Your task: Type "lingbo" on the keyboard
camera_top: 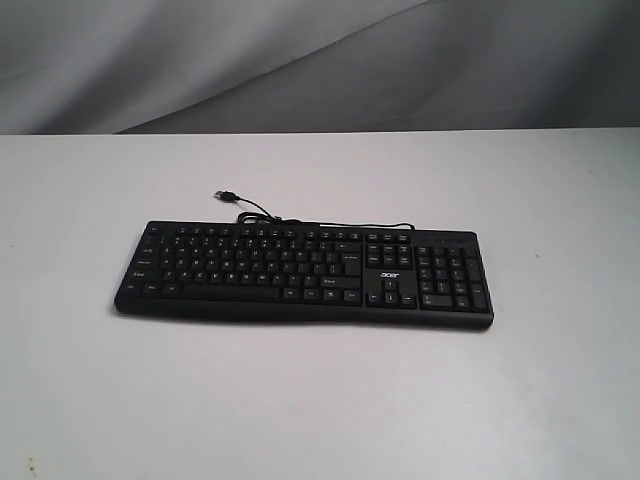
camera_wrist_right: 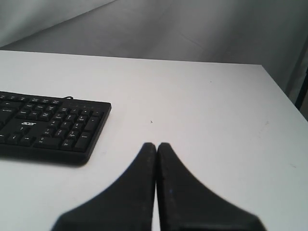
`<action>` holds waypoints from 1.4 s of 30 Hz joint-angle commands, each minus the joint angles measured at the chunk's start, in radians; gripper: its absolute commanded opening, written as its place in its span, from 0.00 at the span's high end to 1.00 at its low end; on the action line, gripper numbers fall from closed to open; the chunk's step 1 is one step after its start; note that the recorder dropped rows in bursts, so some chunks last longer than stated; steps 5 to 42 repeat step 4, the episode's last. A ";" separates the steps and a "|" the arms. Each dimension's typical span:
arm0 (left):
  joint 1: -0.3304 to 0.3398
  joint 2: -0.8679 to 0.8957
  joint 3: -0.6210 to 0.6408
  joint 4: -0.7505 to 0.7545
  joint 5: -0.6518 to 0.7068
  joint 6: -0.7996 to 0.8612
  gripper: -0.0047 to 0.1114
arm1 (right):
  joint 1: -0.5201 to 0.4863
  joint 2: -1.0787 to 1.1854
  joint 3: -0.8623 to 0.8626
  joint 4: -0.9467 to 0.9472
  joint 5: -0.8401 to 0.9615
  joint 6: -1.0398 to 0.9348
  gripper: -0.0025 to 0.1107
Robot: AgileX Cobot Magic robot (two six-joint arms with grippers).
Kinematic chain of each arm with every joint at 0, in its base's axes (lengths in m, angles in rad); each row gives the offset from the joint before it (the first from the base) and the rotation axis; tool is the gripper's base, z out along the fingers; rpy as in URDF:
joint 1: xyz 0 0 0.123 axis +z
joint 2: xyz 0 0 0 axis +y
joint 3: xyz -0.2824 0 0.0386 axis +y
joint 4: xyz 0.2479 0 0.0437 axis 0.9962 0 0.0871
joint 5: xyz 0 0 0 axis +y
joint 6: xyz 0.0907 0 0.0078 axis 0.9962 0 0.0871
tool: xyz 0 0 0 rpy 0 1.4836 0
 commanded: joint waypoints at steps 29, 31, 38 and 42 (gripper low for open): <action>-0.001 0.004 0.005 -0.004 -0.006 -0.002 0.96 | -0.008 -0.003 0.004 0.008 0.000 0.000 0.98; -0.001 0.004 0.005 -0.004 -0.006 -0.002 0.96 | -0.008 -0.003 0.004 0.008 0.000 0.000 0.98; -0.001 0.004 0.005 -0.004 -0.006 -0.002 0.96 | -0.008 -0.003 0.004 0.008 0.000 0.000 0.98; -0.001 0.004 0.005 -0.004 -0.006 -0.002 0.96 | -0.008 -0.003 0.004 0.008 0.000 0.000 0.98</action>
